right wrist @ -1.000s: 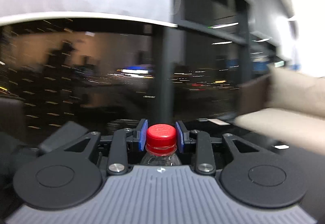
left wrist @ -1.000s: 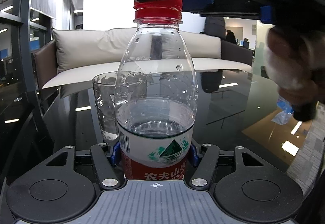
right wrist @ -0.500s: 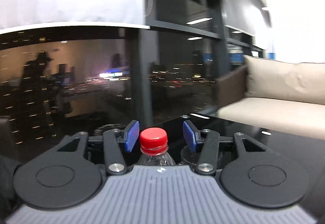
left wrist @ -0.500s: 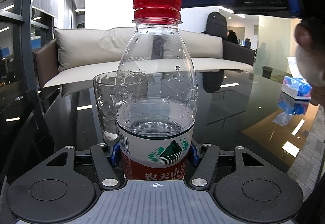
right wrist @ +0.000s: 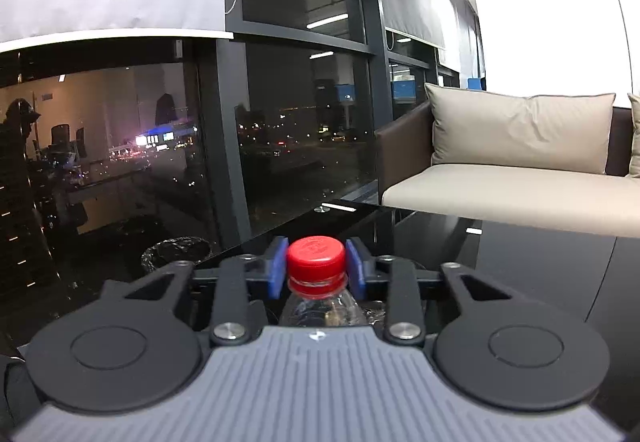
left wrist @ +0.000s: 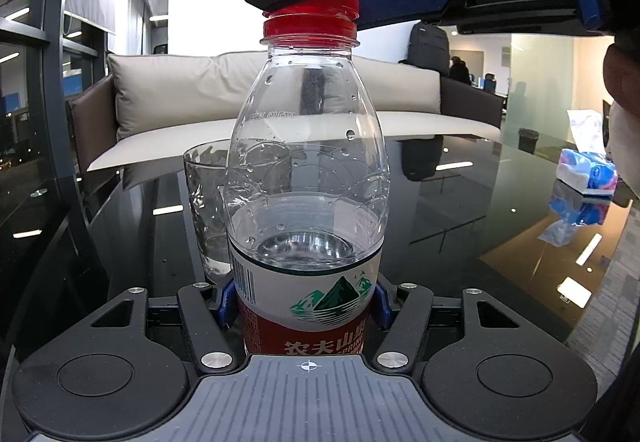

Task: Unscrew bottle cap and pour
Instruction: 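Lift the loosened red cap off the bottle neck with the right gripper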

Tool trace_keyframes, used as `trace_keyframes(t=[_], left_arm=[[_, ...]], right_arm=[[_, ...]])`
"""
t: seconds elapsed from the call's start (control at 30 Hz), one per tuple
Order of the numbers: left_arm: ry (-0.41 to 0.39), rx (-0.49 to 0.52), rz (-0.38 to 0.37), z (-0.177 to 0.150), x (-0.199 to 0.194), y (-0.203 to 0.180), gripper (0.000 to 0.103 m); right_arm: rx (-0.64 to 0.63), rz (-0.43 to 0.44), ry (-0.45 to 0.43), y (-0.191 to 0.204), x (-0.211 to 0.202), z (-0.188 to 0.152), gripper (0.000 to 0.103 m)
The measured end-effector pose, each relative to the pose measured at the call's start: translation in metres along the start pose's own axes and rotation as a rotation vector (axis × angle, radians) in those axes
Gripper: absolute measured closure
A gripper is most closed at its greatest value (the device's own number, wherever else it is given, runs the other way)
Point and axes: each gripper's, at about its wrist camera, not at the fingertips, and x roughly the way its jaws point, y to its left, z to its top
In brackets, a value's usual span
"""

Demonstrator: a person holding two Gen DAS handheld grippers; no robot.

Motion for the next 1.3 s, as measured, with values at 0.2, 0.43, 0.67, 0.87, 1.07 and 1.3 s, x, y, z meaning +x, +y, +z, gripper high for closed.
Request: trace_keyframes(t=[0.2,0.43,0.67,0.87,1.07,1.3], left_arm=[[0.002,-0.001,-0.002,0.001,0.002,0.002,0.047],[0.004,-0.006,-0.005,0.0,0.003,0.004,0.046],[0.005,-0.01,-0.004,0.0,0.003,0.006,0.046],[0.006,-0.01,-0.003,-0.001,0.002,0.006,0.046],[0.008,-0.009,-0.003,0.001,0.002,0.007,0.046],[0.009,-0.009,-0.003,0.001,0.002,0.007,0.046]], right_arm=[[-0.069,0.122,0.025,-0.015,0.003,0.006,0.07],[-0.126,0.304,0.07,-0.039,0.013,0.023,0.07],[-0.1,0.272,0.037,-0.035,0.008,0.035,0.055],[-0.062,0.22,0.021,-0.031,0.002,0.033,0.05],[-0.034,0.163,0.015,-0.028,0.003,0.028,0.047],[-0.029,0.147,0.032,-0.029,0.007,0.021,0.046]])
